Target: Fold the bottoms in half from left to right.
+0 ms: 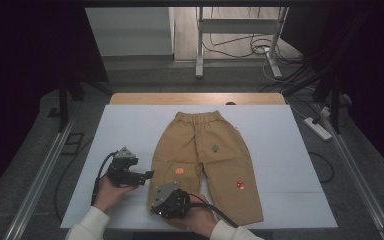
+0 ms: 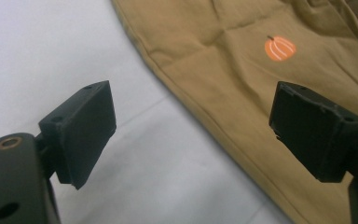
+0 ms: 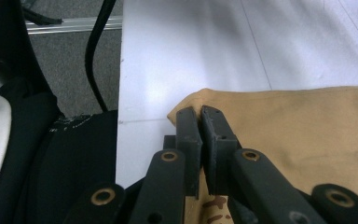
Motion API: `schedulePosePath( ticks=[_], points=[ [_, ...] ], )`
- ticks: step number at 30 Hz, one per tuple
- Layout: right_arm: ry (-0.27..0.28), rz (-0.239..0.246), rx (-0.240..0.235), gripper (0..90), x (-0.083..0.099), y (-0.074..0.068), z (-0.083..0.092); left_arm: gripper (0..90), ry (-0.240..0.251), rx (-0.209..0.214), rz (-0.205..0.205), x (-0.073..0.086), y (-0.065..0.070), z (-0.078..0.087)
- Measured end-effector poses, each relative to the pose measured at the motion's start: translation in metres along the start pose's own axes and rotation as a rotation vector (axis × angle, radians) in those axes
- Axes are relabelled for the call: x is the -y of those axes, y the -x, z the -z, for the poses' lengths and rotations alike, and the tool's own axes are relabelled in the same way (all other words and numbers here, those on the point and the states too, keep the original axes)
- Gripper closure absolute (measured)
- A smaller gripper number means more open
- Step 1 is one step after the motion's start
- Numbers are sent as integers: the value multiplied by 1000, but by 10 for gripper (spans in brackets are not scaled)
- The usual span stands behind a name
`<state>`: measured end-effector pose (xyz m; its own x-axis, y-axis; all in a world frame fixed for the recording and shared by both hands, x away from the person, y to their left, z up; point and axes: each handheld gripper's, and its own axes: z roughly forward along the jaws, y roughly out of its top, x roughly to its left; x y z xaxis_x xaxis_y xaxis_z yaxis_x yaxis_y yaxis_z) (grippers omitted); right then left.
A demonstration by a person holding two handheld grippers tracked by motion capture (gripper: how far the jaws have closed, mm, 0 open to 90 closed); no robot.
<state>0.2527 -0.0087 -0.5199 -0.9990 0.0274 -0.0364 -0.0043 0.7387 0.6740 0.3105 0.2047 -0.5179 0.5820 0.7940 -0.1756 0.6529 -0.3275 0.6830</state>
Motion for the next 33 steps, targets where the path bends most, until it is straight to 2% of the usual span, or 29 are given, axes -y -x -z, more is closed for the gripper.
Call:
schedulePosePath(
  ticks=[11,20,26,33],
  points=[
    [9,2,0,856,-1,0,3,147,-11,18,10,-18,-4,-16],
    [7,6,3,857,-3,0,5,139,-39,12,-17,-33,-4,-28],
    [9,2,2,856,-3,0,5,140,-41,21,-14,-48,-9,-35],
    [2,5,4,856,-3,0,5,138,-47,12,-3,-63,-16,-45]
  ],
)
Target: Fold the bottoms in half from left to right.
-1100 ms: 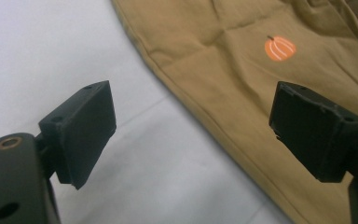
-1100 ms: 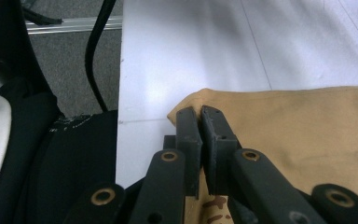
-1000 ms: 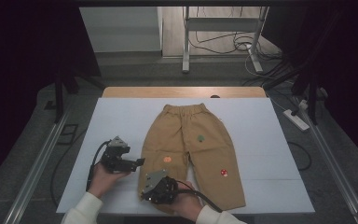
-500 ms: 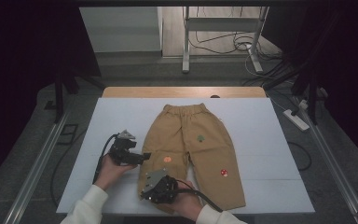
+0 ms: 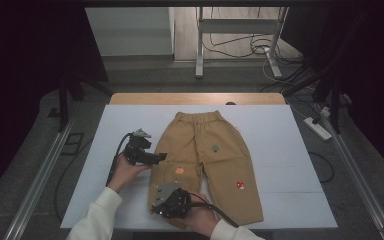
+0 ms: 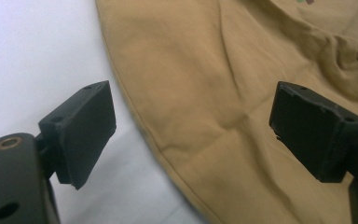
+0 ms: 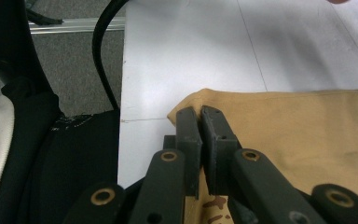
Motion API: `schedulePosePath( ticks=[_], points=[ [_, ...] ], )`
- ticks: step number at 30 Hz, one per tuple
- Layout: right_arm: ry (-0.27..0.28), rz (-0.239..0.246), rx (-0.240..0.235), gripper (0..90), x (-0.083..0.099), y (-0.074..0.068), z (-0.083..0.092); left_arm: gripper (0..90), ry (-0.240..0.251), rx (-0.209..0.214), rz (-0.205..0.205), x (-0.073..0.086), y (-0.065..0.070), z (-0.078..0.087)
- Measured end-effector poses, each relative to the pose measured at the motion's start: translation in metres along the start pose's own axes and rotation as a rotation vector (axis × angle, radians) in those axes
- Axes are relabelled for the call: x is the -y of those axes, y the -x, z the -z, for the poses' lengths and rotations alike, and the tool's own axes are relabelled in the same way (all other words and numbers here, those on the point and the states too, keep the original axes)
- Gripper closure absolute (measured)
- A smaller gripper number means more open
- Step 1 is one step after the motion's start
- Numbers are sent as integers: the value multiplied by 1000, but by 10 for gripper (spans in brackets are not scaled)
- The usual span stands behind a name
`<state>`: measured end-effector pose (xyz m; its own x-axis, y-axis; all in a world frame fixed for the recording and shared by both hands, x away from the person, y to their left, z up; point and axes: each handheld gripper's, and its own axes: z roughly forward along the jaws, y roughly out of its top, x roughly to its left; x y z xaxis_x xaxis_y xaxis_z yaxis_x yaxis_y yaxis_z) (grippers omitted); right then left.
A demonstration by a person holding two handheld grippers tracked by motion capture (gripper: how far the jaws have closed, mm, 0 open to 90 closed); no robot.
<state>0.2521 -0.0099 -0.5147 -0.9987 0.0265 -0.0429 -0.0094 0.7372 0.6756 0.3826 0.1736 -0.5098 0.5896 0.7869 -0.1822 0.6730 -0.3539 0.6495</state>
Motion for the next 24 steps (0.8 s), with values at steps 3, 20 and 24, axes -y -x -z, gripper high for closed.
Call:
schedulePosePath(
  ticks=[3,20,24],
  points=[
    [-5,0,-1,856,0,0,0,143,-4,8,-1,-6,-3,-4],
    [8,1,7,857,0,-1,3,159,-36,-14,0,-31,-15,-33],
    [6,-2,4,857,0,-1,3,159,-31,-19,2,-35,-16,-36]
  ],
)
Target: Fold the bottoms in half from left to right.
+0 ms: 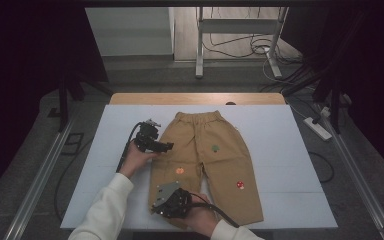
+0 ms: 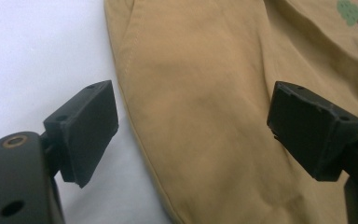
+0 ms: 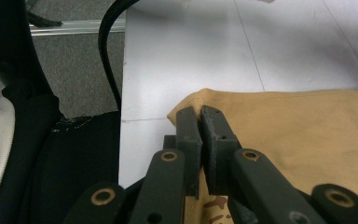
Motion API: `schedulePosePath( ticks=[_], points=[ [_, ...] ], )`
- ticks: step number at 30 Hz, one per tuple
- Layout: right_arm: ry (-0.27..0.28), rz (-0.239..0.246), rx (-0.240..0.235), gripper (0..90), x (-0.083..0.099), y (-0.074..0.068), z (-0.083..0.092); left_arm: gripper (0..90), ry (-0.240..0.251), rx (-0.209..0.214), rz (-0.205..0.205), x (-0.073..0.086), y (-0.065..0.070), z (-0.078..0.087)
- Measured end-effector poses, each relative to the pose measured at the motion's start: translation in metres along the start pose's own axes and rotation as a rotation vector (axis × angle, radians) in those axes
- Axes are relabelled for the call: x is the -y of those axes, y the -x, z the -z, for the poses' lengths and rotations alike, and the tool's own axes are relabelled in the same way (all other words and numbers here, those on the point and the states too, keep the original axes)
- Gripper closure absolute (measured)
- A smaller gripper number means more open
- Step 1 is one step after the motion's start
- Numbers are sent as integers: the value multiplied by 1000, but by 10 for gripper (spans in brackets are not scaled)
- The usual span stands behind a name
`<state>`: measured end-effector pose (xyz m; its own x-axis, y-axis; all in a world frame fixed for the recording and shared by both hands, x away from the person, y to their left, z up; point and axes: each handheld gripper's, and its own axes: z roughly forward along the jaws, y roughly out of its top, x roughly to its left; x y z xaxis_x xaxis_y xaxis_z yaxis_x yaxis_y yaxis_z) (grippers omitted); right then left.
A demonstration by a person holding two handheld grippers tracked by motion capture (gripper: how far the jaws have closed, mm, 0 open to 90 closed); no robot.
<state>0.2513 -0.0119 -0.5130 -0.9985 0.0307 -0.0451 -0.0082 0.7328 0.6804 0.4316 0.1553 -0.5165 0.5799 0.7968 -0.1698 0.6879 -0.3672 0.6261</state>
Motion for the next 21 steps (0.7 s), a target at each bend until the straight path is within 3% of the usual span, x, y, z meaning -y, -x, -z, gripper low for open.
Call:
schedulePosePath(
  ticks=[15,21],
  points=[
    [2,-9,-8,857,1,1,-1,174,13,-7,10,-7,-4,-8],
    [4,-16,-11,857,1,2,-1,169,-23,-11,14,-5,-7,-17]
  ],
)
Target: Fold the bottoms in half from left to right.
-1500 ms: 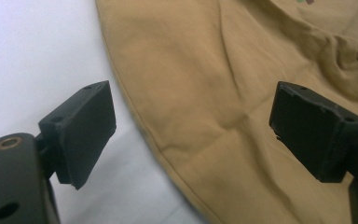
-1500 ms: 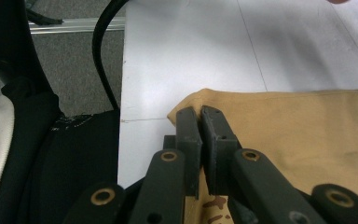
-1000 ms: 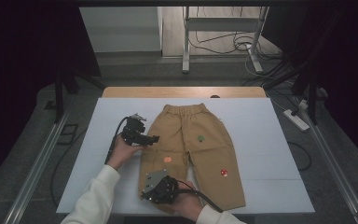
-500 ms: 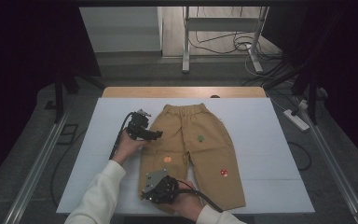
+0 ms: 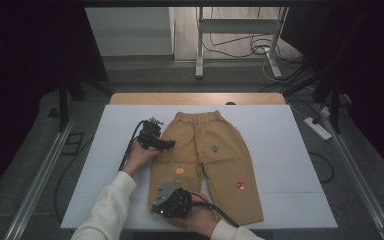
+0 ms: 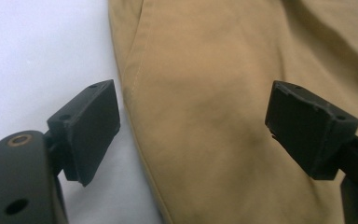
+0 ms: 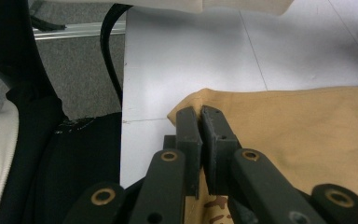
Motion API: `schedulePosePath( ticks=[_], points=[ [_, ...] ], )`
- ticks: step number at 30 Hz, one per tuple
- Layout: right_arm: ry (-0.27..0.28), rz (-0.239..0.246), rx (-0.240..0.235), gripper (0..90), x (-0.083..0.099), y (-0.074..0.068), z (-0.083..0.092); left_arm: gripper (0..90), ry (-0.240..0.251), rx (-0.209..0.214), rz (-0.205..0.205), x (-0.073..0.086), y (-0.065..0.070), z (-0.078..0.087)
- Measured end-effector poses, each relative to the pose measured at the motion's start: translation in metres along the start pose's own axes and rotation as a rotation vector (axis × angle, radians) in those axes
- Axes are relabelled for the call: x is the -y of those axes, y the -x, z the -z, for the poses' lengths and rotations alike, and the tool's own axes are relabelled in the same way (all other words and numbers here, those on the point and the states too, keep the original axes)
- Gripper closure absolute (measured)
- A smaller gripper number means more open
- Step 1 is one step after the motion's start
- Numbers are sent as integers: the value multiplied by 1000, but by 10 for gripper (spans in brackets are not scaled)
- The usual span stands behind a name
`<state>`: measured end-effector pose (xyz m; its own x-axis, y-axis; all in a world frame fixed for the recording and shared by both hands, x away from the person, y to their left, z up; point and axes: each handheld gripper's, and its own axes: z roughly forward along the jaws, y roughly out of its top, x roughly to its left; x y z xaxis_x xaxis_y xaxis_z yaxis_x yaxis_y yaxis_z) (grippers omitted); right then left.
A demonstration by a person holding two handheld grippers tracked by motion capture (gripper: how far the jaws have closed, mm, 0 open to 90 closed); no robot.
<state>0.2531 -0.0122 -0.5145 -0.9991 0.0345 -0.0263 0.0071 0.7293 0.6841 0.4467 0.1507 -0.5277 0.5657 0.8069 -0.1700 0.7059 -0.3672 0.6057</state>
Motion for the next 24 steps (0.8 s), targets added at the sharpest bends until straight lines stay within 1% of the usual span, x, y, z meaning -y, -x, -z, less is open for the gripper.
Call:
schedulePosePath(
  ticks=[3,6,8,13,15,16,17,20,21,22,23,24],
  points=[
    [0,1,0,857,0,0,0,163,-9,-2,8,1,-2,-3],
    [0,-1,-2,857,1,0,0,162,-21,1,7,2,-2,-5],
    [1,-3,-4,857,1,1,-1,157,-25,-6,4,2,-1,-6],
    [-4,1,-1,857,1,0,0,165,-24,-17,2,2,1,-7],
    [-4,1,-1,857,1,0,0,184,-24,-16,0,2,2,-7],
    [-4,0,-1,857,1,0,-1,237,-21,-28,-6,2,3,-5],
    [-3,-1,-3,857,1,0,-1,319,-21,-29,-9,2,3,-5],
    [-6,-5,-5,857,2,0,-2,492,-9,34,0,3,1,-3],
    [-8,-4,-6,857,2,0,-2,556,-8,34,1,4,1,-3],
    [-8,-6,-6,857,2,-1,-2,686,-8,34,4,4,1,-3],
    [-9,-3,-6,857,2,0,-3,686,-11,45,6,4,0,-3],
    [-10,-3,-6,857,2,0,-3,744,-10,64,13,5,0,-3]
  ],
)
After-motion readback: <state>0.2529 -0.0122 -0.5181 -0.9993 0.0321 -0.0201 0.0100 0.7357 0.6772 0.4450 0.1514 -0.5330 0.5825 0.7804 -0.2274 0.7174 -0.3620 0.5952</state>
